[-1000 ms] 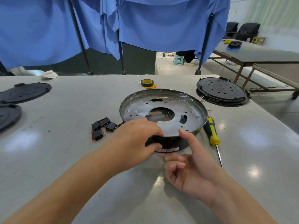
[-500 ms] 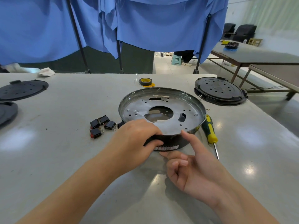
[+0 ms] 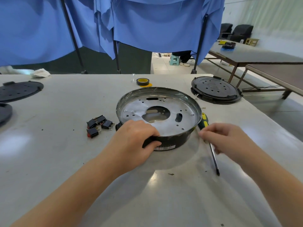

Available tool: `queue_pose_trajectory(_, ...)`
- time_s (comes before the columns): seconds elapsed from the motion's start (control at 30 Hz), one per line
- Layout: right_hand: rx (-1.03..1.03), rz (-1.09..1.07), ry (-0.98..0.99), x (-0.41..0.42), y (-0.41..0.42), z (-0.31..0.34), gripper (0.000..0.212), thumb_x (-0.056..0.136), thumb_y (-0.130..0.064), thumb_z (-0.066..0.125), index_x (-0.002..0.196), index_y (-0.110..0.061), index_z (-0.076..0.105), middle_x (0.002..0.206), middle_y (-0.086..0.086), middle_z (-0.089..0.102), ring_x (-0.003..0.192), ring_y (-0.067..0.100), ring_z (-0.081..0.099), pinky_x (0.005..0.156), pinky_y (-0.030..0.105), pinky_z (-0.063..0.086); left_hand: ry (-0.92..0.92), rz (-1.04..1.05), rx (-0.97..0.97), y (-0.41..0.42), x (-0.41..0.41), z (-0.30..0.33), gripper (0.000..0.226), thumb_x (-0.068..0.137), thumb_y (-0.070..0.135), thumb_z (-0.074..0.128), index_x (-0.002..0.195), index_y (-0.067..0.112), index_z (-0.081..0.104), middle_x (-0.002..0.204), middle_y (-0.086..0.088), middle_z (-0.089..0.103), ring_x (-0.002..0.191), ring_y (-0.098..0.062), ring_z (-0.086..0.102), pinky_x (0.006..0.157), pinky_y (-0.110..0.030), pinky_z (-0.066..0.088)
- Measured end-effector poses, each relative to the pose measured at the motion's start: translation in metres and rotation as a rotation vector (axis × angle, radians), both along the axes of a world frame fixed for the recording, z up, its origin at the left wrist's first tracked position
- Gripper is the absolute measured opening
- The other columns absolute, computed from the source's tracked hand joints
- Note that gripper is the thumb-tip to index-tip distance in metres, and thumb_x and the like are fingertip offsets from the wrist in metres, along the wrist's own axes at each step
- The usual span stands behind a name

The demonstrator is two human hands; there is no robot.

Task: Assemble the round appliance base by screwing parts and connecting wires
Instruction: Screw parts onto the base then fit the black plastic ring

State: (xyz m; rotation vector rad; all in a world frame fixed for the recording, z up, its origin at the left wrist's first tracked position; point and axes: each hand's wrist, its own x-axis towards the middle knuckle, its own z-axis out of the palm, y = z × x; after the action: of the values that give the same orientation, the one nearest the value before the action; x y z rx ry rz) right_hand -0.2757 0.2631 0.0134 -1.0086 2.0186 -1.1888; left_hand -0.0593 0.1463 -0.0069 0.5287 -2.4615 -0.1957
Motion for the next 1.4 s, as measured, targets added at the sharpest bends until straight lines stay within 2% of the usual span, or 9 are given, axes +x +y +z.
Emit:
queue_pose_trajectory(0.1,0.066,-0.129,0.407,-0.028,-0.022,-0.006,0.013,0.081,-0.025,0.069,0.072,-0.017,0.065,0.062,-0.002,0.062,0.054,0.008,0.053,0.054,0.025,0.040,0.017,0.010,-0.010,0.001,-0.001,-0.002,0.011,0.078,0.024,0.067,0.083,0.015,0.073,0.075,0.007,0.068,0.072,-0.018,0.062,0.069,-0.041,0.050)
queue_pose_trajectory(0.2,0.311,-0.100,0.556,-0.040,-0.040,-0.015,0.020,0.079,-0.034,0.069,0.075,-0.017,0.058,0.071,0.002,0.063,0.067,0.015,0.059,0.063,0.030,0.047,0.037,0.020,-0.009,0.002,-0.001,-0.005,0.012,0.078,0.022,0.068,0.083,0.013,0.073,0.076,0.005,0.069,0.073,-0.020,0.063,0.070,-0.041,0.051)
queue_pose_trajectory(0.4,0.344,-0.126,0.377,-0.039,-0.051,-0.024,0.042,0.078,-0.034,0.071,0.105,-0.016,0.043,0.092,0.009,0.060,0.060,0.024,0.065,0.047,0.026,0.044,0.053,0.034,-0.001,0.004,0.001,-0.006,0.012,0.078,0.023,0.068,0.084,0.014,0.073,0.077,0.006,0.069,0.074,-0.016,0.062,0.071,-0.035,0.050)
queue_pose_trajectory(0.53,0.248,-0.143,0.319,-0.044,-0.048,-0.017,0.048,0.085,-0.024,0.059,0.129,-0.011,0.045,0.098,0.015,0.064,0.077,0.029,0.064,0.067,0.034,0.052,0.059,0.031,-0.010,0.005,0.001,-0.006,0.011,0.078,0.022,0.068,0.083,0.014,0.073,0.075,0.006,0.068,0.071,-0.015,0.061,0.070,-0.036,0.050)
queue_pose_trajectory(0.6,0.166,-0.163,0.248,-0.045,-0.043,-0.004,0.049,0.087,-0.019,0.058,0.133,-0.010,0.043,0.087,0.014,0.065,0.066,0.023,0.061,0.058,0.031,0.049,0.068,0.028,-0.015,0.005,0.001,-0.006,0.010,0.078,0.022,0.069,0.083,0.014,0.073,0.075,0.007,0.068,0.071,-0.015,0.061,0.070,-0.036,0.050)
queue_pose_trajectory(0.77,-0.087,-0.215,-0.324,-0.039,-0.036,0.045,0.018,0.099,-0.016,0.039,0.113,-0.009,0.048,0.071,0.006,0.049,0.053,0.013,0.037,0.036,0.018,0.035,0.084,0.017,-0.025,0.006,0.003,-0.008,0.010,0.077,0.021,0.071,0.083,0.013,0.073,0.075,0.006,0.068,0.071,-0.017,0.063,0.070,-0.038,0.049)
queue_pose_trajectory(0.87,-0.356,-0.114,-0.541,-0.021,-0.037,0.062,0.017,0.100,-0.017,0.037,0.096,-0.009,0.051,0.074,0.005,0.054,0.057,0.011,0.044,0.052,0.020,0.040,0.086,0.006,-0.038,0.007,0.003,-0.009,0.009,0.077,0.021,0.072,0.082,0.014,0.073,0.074,0.007,0.068,0.069,-0.017,0.061,0.069,-0.036,0.046)
queue_pose_trajectory(1.07,-0.456,0.213,-0.480,0.016,-0.067,0.083,0.016,0.098,-0.016,0.047,0.107,-0.008,0.058,0.080,0.000,0.071,0.072,0.013,0.069,0.060,0.022,0.054,0.056,-0.008,-0.038,0.006,0.007,-0.009,0.009,0.079,0.025,0.071,0.084,0.017,0.072,0.074,0.011,0.066,0.070,-0.012,0.058,0.072,-0.031,0.041)
queue_pose_trajectory(1.4,-0.346,0.509,-0.062,0.029,-0.100,0.073,0.028,0.094,-0.006,0.053,0.121,-0.012,0.053,0.096,0.001,0.073,0.094,0.019,0.071,0.078,0.030,0.059,0.068,-0.011,-0.018,-0.002,0.010,-0.012,0.019,0.083,0.036,0.066,0.081,0.019,0.073,0.087,0.013,0.070,0.081,-0.011,0.063,0.078,-0.035,0.046)
